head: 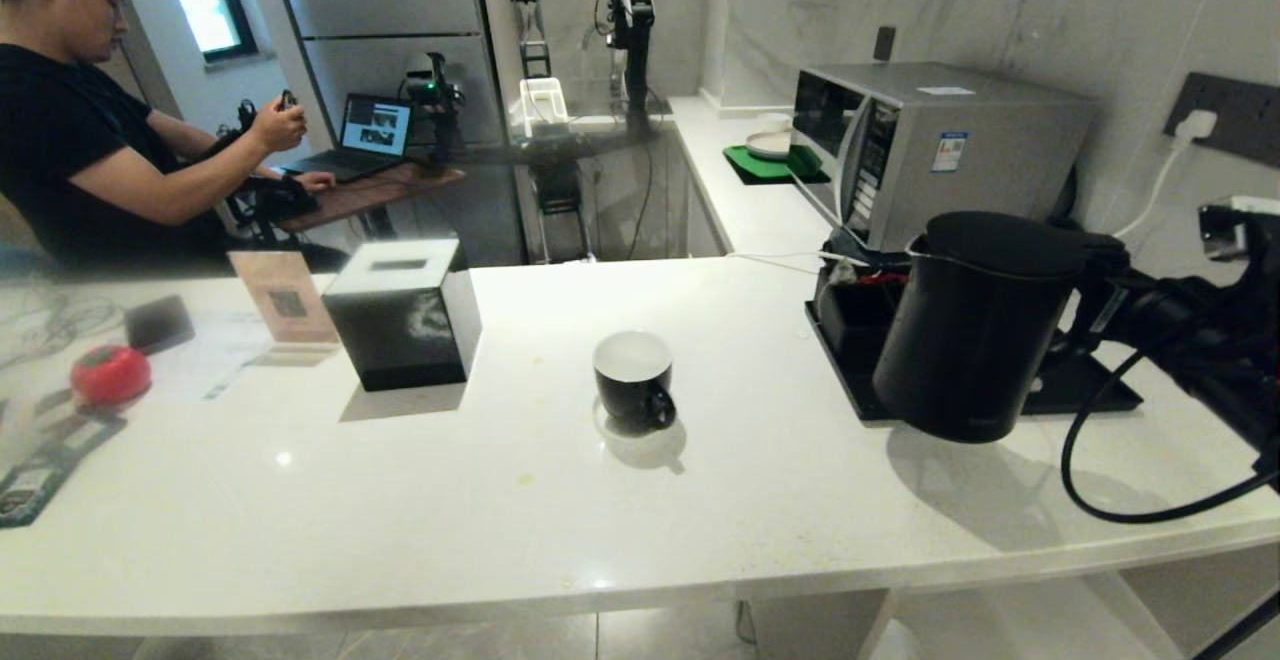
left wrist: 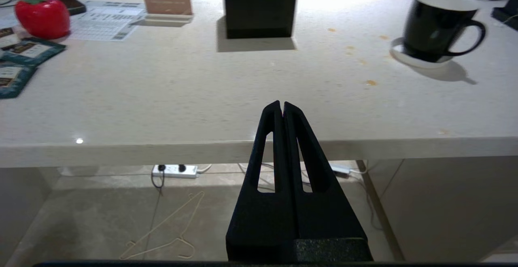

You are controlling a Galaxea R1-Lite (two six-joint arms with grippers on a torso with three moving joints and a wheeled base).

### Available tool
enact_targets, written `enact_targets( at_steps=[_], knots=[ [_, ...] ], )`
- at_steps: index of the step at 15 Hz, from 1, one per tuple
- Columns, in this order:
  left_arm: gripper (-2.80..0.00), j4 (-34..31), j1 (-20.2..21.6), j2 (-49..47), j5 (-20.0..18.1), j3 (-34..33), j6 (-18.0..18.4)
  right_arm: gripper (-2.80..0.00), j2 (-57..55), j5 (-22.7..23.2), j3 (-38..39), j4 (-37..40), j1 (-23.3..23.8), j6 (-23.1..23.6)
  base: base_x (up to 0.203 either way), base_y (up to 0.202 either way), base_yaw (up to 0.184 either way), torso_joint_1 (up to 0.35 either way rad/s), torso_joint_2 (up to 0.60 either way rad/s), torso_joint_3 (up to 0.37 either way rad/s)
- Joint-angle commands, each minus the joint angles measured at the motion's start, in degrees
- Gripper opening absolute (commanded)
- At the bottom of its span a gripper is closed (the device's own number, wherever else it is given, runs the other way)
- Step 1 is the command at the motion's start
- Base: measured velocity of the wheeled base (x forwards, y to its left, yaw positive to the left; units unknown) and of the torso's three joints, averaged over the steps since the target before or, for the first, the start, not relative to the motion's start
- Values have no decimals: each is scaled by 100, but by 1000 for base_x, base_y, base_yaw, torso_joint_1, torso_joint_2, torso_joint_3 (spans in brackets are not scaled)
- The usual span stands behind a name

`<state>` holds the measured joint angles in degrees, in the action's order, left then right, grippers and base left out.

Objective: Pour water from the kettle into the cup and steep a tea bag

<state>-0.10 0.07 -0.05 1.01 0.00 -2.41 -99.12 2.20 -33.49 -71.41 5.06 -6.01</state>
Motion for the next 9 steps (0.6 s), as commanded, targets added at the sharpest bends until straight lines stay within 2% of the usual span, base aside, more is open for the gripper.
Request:
enact_targets(
  at_steps=[1,9],
  knots=[
    [-280,1,1,-4,4,0,-5,-280,-2,9,0,-40,-5,3,0,198,-2,-2,-2,2],
    [-280,1,1,-4,13,0,-5,-280,33,9,0,-23,-14,12,0,193,1,1,1,3]
  ],
)
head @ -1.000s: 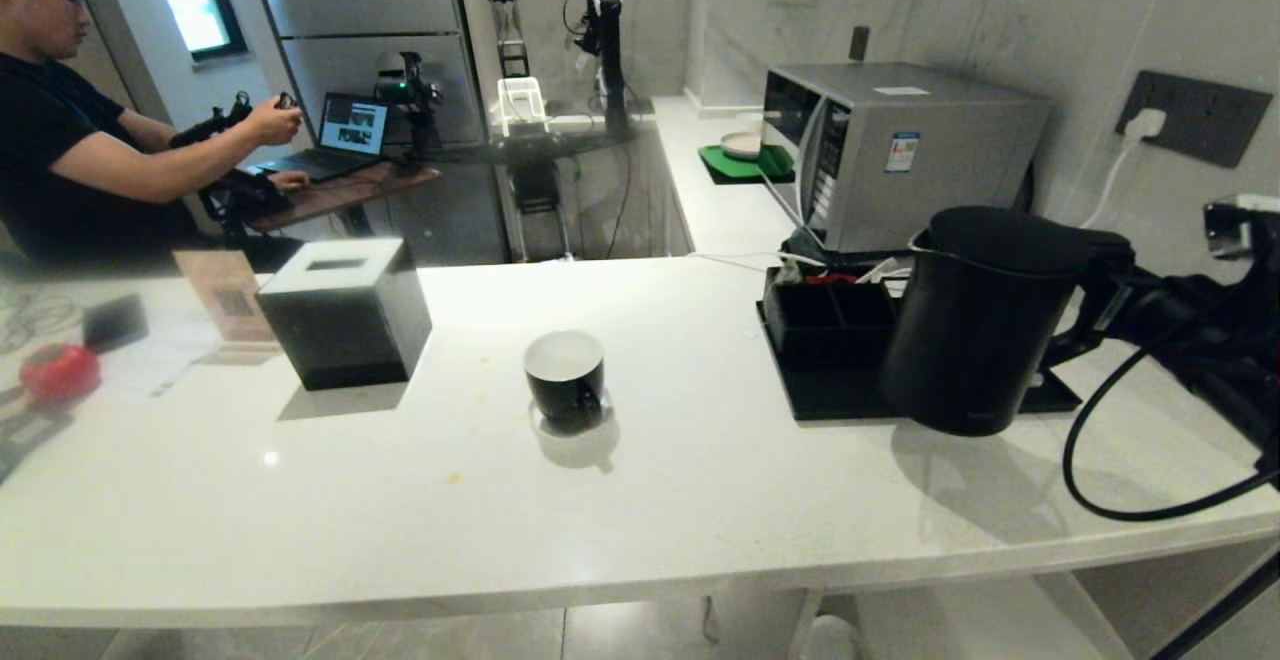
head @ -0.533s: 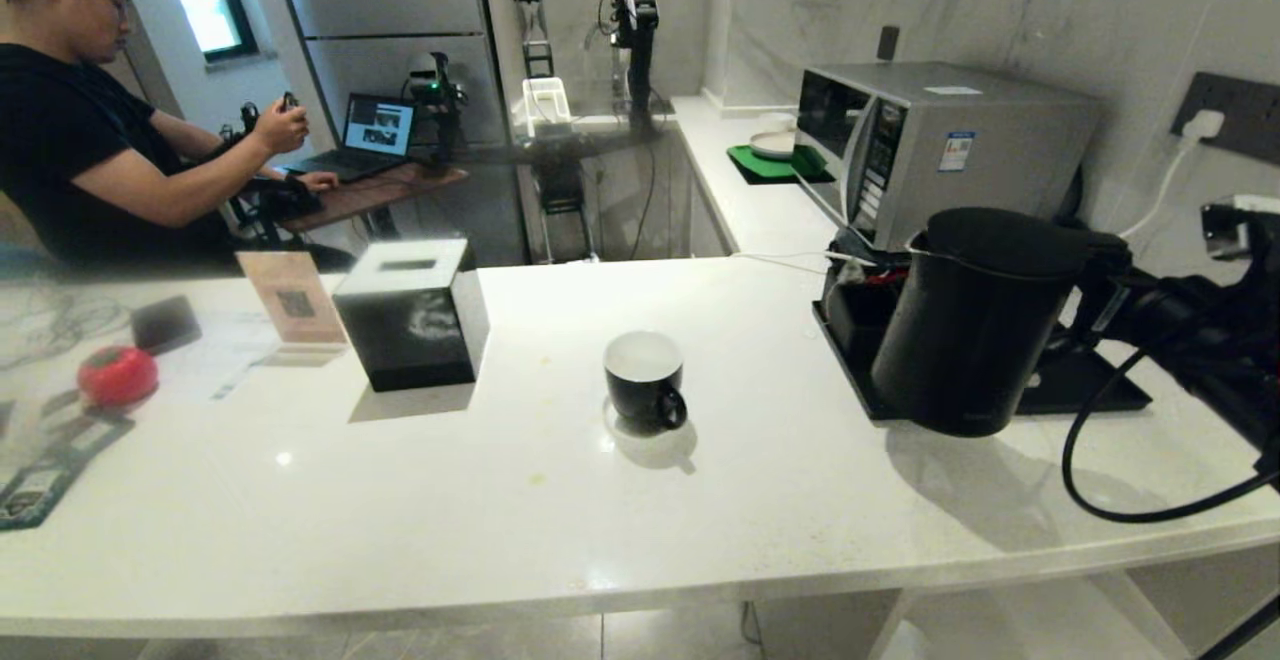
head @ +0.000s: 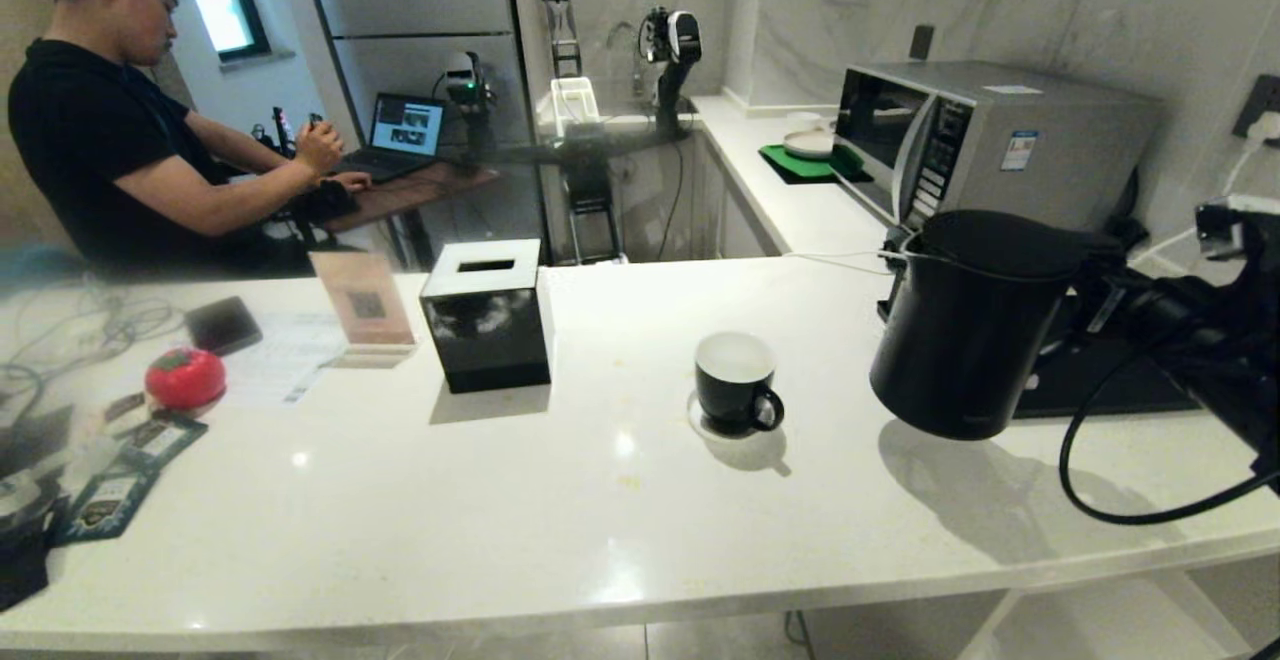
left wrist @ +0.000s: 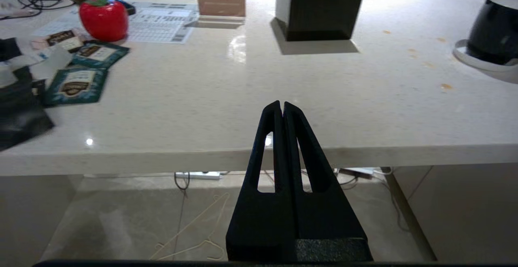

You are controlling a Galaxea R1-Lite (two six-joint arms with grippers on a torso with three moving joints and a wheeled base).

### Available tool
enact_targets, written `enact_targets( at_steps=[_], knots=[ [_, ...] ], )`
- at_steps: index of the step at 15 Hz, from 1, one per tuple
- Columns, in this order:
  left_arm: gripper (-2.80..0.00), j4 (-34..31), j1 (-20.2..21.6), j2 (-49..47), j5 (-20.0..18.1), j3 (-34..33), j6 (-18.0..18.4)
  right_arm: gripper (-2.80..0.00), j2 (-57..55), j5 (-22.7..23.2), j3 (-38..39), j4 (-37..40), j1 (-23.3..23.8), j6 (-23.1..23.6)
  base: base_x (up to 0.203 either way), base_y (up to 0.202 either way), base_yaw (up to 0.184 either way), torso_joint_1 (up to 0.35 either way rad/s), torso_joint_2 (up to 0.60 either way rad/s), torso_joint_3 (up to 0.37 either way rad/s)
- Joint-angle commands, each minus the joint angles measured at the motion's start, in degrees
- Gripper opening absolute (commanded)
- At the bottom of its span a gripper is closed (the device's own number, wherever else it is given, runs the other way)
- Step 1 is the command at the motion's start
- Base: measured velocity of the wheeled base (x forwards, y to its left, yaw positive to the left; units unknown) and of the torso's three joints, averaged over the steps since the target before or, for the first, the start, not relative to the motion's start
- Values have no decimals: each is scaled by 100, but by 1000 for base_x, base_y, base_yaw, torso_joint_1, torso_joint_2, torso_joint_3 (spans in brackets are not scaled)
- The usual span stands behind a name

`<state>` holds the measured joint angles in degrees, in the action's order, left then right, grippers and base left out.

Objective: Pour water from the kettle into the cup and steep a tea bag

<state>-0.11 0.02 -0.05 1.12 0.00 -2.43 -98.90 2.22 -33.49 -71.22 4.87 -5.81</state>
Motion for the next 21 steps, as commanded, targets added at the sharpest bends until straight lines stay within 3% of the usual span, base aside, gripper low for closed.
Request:
enact_targets(
  at_steps=[1,10,16,21],
  knots=[
    [-280,2,6,-4,2,0,-4,-280,11,3,0,-41,6,-7,0,102,-2,-2,-1,3],
    [-280,2,6,-4,2,0,-4,-280,37,7,-35,-33,-30,186,0,0,0,0,0,0],
    [-280,2,6,-4,2,0,-4,-280,20,7,-150,52,-269,225,0,0,0,0,0,0],
    [-280,2,6,-4,2,0,-4,-280,-18,-2,-176,196,-524,557,0,0,0,0,0,0]
  ],
)
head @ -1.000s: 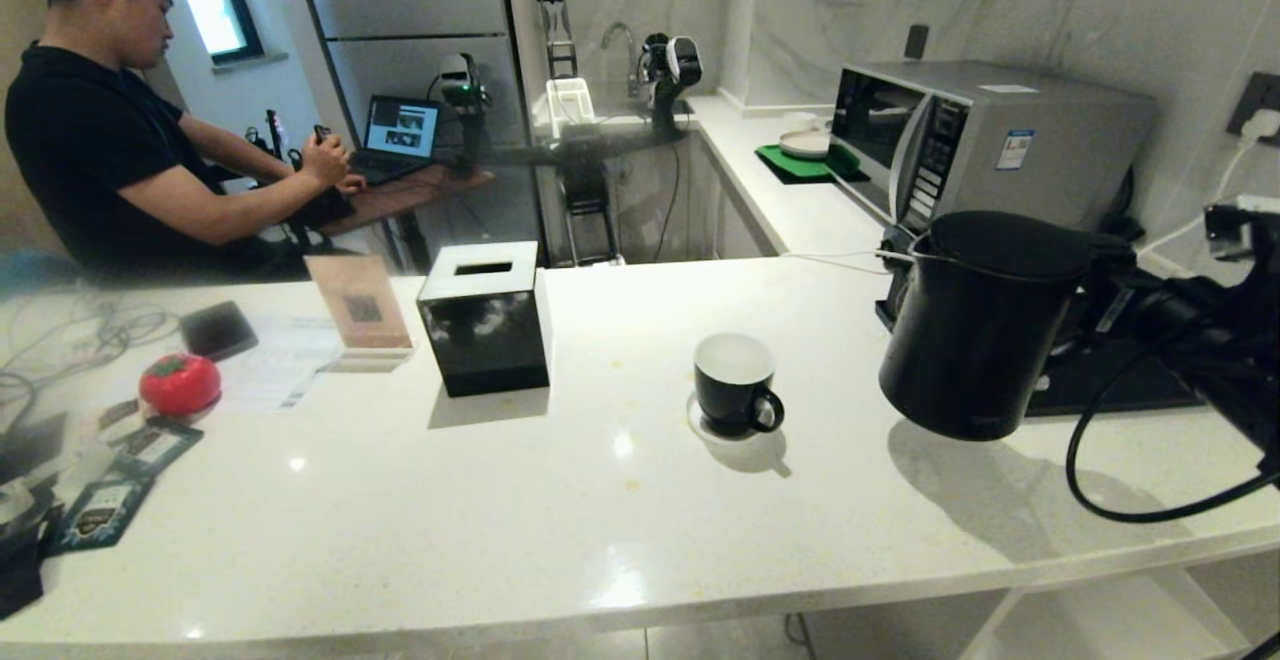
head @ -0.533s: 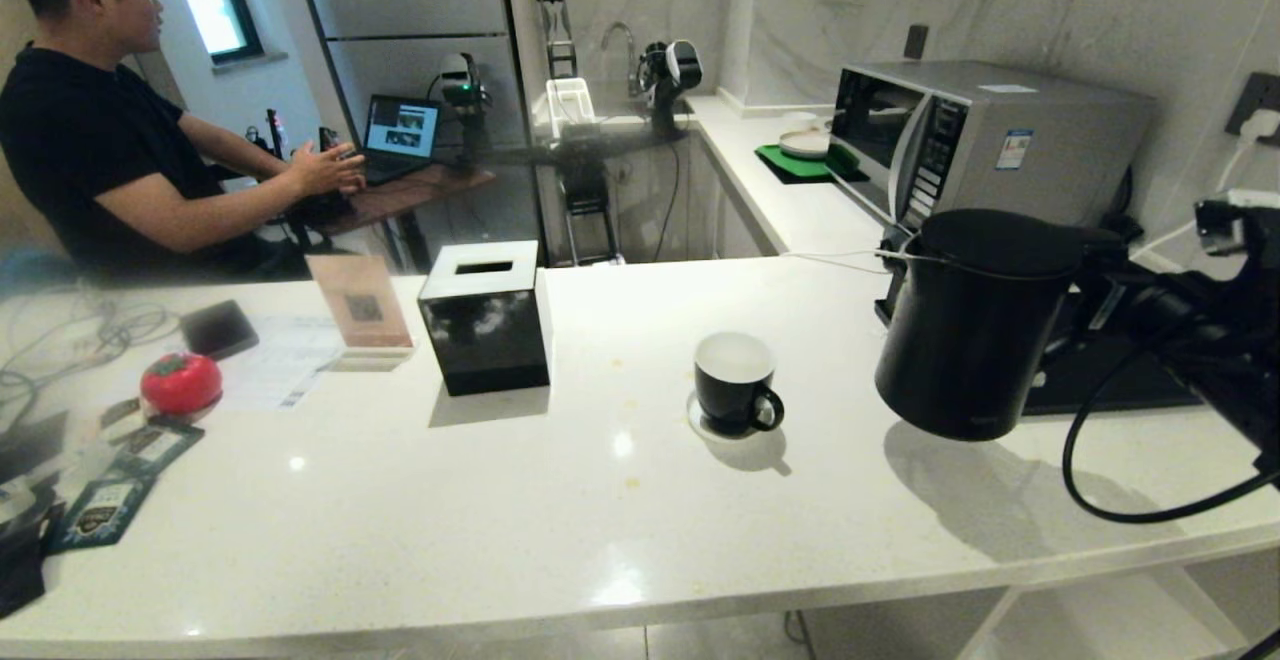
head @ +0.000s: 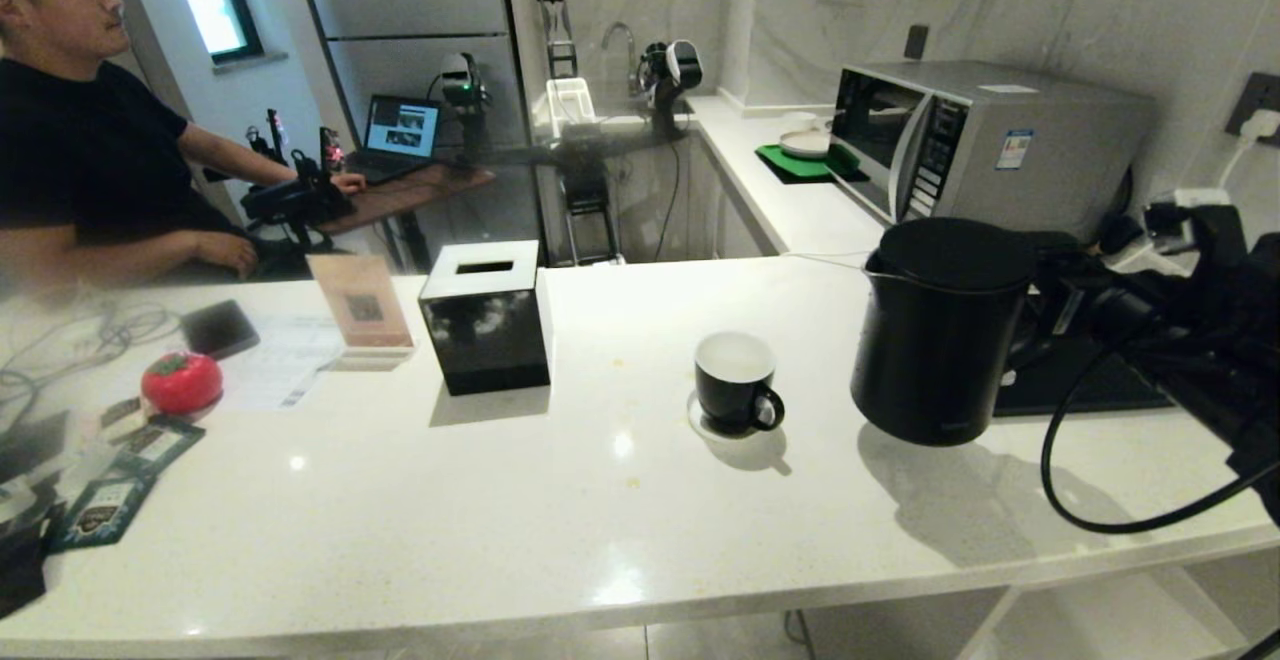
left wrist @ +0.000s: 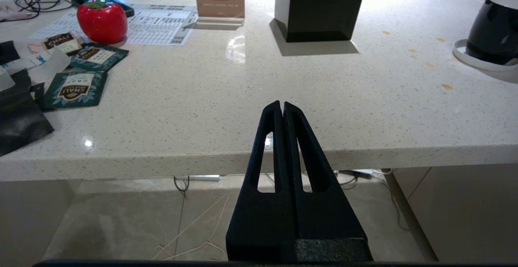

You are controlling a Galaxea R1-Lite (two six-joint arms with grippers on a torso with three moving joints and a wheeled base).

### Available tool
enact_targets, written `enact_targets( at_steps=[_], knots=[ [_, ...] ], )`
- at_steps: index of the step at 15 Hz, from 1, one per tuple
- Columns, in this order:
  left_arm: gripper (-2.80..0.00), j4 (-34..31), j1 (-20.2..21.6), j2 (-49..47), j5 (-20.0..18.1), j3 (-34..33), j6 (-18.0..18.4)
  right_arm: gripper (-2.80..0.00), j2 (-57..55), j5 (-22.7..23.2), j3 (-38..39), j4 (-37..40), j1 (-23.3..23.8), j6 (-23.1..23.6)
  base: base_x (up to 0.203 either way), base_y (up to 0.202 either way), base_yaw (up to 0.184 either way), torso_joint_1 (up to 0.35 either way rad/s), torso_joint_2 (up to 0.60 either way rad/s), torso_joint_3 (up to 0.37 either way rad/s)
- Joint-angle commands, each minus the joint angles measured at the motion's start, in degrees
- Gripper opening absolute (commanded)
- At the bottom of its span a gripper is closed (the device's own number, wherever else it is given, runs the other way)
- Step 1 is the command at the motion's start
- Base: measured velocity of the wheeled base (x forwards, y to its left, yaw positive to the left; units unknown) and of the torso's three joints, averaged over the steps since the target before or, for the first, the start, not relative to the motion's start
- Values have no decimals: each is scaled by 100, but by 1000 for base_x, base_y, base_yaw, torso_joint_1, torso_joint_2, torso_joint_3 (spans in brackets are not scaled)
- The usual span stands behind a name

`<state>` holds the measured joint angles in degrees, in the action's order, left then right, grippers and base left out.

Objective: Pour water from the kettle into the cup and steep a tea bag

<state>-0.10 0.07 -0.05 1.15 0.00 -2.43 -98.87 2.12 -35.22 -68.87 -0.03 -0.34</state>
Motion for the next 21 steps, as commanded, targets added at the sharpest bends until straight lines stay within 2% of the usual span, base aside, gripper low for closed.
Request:
enact_targets(
  at_steps=[1,9,13,16,21],
  knots=[
    [-280,1,1,-4,0,0,-4,-280,-41,4,1,-33,-61,29,0,0,0,0,0,0],
    [-280,1,1,-4,0,0,-4,-280,-267,-47,-281,146,-93,349,0,0,0,0,0,0],
    [-280,1,1,-4,0,0,-4,-280,-375,-97,-842,611,-93,532,0,0,0,0,0,0],
    [-280,1,1,-4,0,0,-4,-280,-421,-107,-969,934,-103,586,0,0,0,0,0,0],
    [-280,1,1,-4,0,0,-4,-280,-554,-107,-1250,1130,-189,1045,0,0,0,0,0,0]
  ],
)
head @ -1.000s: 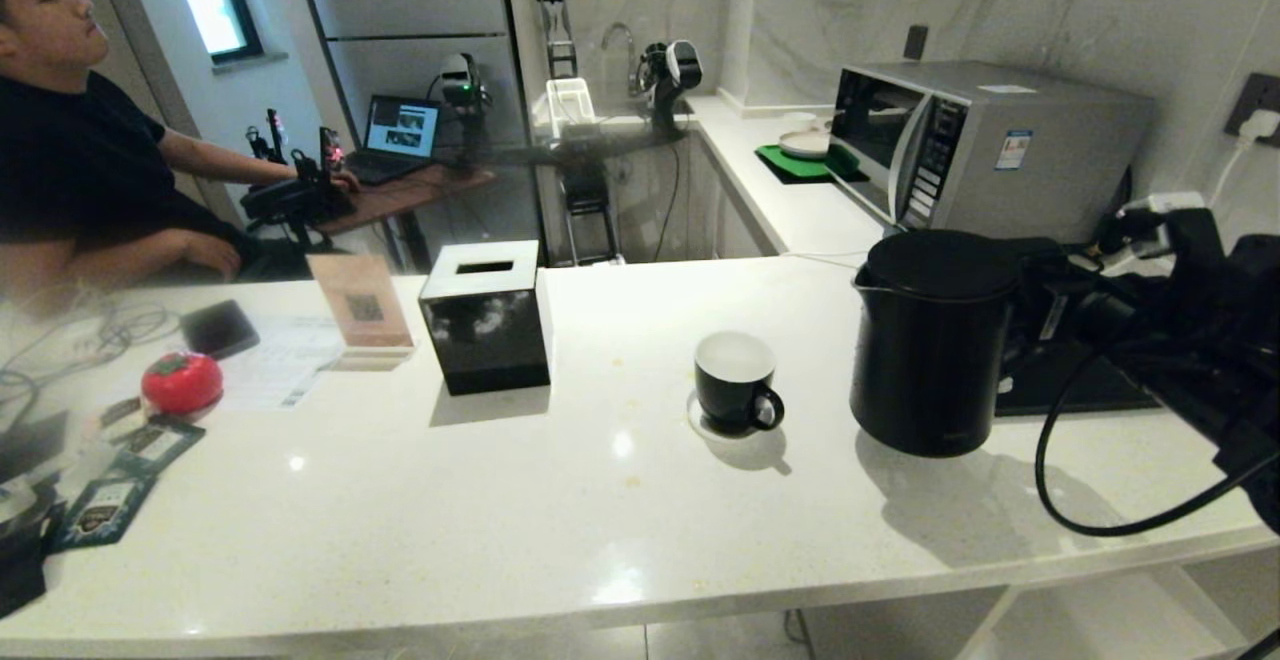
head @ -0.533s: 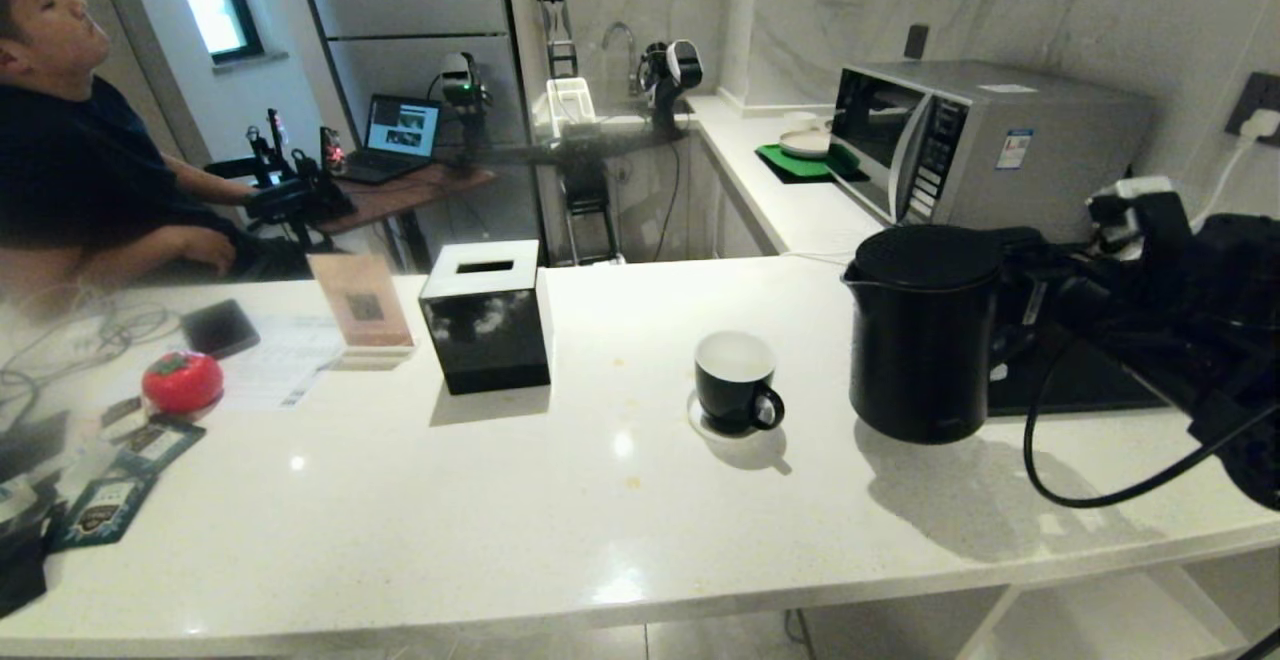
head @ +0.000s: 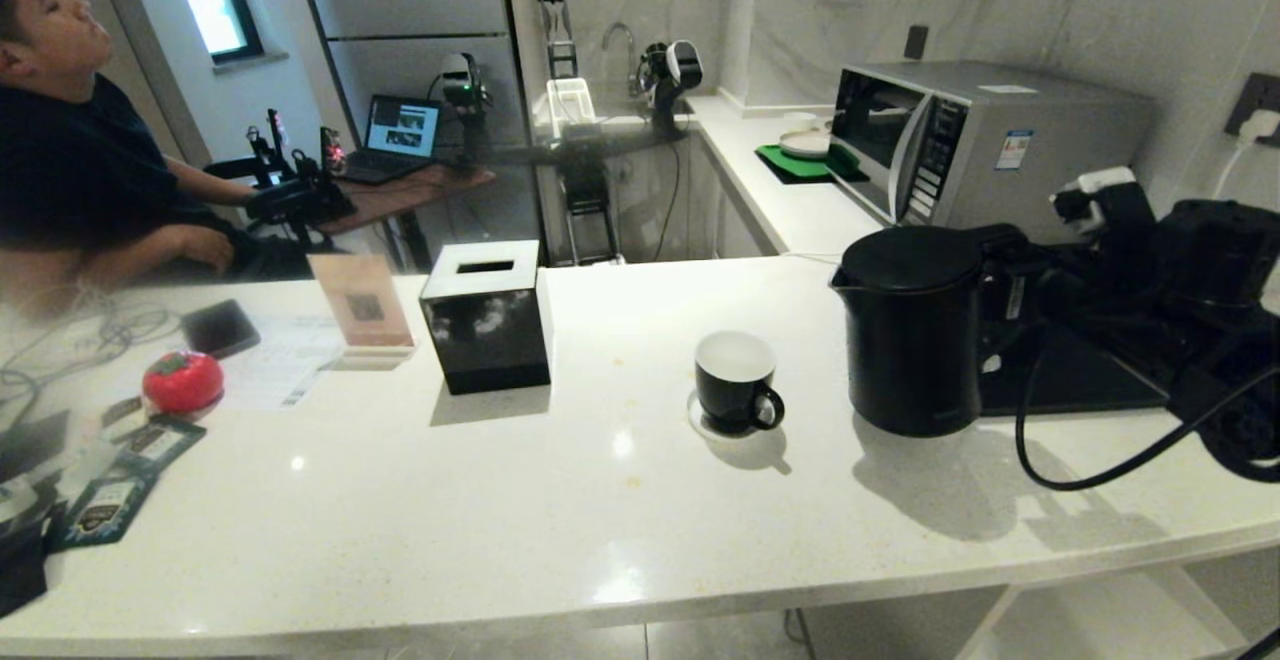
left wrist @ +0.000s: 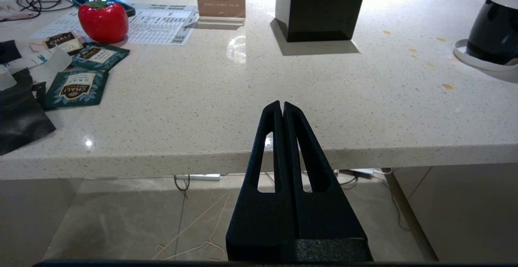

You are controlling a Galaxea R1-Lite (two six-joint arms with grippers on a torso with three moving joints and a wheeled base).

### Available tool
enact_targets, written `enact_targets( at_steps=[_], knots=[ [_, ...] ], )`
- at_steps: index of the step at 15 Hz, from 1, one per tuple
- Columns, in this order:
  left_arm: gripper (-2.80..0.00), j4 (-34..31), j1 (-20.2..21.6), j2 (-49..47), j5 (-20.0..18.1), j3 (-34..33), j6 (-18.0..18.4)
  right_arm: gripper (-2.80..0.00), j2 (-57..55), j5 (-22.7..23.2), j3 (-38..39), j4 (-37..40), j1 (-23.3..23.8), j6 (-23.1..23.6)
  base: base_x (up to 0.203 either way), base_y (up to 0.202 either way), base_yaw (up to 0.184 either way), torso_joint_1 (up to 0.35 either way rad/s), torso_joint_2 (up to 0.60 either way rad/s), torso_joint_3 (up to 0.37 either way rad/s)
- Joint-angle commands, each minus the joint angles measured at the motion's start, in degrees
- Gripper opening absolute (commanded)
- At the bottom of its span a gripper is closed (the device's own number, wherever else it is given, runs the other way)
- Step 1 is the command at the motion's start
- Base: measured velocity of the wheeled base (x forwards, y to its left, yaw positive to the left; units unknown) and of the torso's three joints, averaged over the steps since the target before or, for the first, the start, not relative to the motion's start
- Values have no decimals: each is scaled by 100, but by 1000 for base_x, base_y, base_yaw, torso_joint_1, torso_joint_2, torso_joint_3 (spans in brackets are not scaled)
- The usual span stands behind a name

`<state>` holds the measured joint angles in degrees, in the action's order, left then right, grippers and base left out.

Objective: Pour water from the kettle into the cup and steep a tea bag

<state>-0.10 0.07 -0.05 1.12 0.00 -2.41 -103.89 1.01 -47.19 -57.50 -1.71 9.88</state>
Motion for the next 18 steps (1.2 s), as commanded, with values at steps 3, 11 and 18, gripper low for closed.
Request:
enact_targets(
  at_steps=[3,11,18],
  knots=[
    [-280,1,1,-4,2,0,-5,-280,-68,-22,-195,360,-22,171,0,0,0,0,0,0],
    [-280,1,1,-4,2,0,-5,-280,-182,-89,-635,821,-206,733,0,0,0,0,0,0],
    [-280,1,1,-4,2,0,-5,-280,-350,-514,-1151,1106,-592,995,0,0,0,0,0,0]
  ],
)
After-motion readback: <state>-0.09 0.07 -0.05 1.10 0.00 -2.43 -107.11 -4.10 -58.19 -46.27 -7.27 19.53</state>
